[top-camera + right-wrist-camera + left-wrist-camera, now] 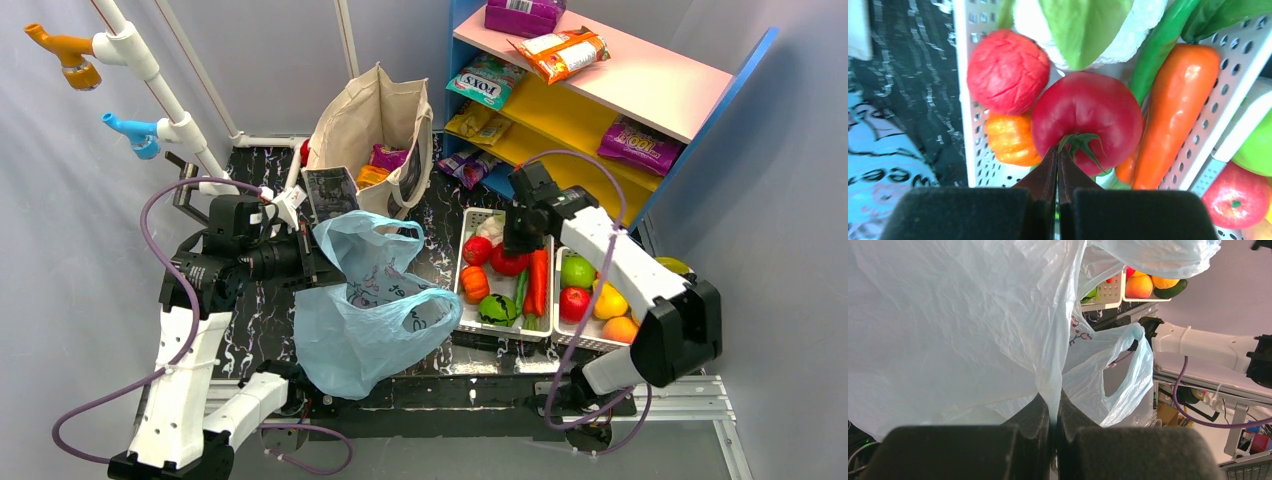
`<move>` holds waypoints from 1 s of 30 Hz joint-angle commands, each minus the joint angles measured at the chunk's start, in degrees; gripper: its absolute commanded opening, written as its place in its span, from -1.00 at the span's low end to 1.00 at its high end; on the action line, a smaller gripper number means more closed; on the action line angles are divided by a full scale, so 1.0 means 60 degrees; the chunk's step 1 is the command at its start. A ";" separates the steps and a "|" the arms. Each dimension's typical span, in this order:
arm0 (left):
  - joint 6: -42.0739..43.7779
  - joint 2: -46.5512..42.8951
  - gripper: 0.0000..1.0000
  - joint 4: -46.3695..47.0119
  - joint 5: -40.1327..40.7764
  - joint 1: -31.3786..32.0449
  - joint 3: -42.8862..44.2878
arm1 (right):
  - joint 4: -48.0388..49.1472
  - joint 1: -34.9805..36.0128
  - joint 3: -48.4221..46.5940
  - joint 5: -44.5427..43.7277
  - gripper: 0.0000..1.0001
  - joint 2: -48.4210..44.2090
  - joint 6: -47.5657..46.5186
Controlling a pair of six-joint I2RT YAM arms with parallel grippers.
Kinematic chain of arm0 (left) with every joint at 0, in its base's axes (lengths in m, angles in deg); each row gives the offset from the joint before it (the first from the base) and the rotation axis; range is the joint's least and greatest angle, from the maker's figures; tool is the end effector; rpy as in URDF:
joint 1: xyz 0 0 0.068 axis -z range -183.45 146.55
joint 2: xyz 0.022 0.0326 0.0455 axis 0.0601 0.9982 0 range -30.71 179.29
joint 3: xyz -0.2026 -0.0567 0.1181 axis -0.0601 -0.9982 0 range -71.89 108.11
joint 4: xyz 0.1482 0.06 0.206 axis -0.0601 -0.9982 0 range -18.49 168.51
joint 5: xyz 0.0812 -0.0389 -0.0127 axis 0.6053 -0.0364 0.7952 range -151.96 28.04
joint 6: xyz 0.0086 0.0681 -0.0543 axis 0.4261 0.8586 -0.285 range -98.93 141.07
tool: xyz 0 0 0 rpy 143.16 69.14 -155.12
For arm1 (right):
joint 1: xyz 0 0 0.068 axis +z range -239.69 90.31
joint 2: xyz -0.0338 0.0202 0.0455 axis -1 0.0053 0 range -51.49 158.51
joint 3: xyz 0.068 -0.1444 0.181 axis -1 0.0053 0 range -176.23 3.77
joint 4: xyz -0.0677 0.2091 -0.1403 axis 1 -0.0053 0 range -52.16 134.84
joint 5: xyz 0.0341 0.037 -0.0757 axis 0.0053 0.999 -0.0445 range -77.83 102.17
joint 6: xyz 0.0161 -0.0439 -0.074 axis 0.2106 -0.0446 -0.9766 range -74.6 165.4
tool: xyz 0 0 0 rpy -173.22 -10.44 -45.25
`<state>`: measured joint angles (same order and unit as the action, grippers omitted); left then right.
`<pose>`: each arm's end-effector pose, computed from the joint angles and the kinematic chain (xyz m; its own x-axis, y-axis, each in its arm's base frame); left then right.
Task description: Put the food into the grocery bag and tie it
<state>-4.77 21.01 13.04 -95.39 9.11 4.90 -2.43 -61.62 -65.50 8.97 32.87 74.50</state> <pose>0.1647 -0.0806 0.3630 -0.8269 -0.1886 -0.5298 0.2561 0.7124 -0.6533 0.2835 0.1464 0.2039 -0.9003 0.0701 -0.4296 -0.0106 0.9831 0.1826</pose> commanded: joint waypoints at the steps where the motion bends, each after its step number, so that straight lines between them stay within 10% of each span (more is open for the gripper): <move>1: 0.0061 -0.0025 -1.00 -0.0139 -0.0081 0.0037 0.0233 | -0.0184 -0.0062 -0.0895 0.0053 -0.97 -0.1137 -0.0292; 30: -0.0312 0.0059 -1.00 0.0123 -0.0200 0.0046 0.0205 | 0.2119 0.0435 -0.3795 0.4082 -0.97 -0.2983 -0.0431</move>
<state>-6.17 21.10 13.78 -95.55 9.11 4.90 3.50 -60.42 -83.54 27.02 15.95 72.34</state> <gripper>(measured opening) 0.008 0.023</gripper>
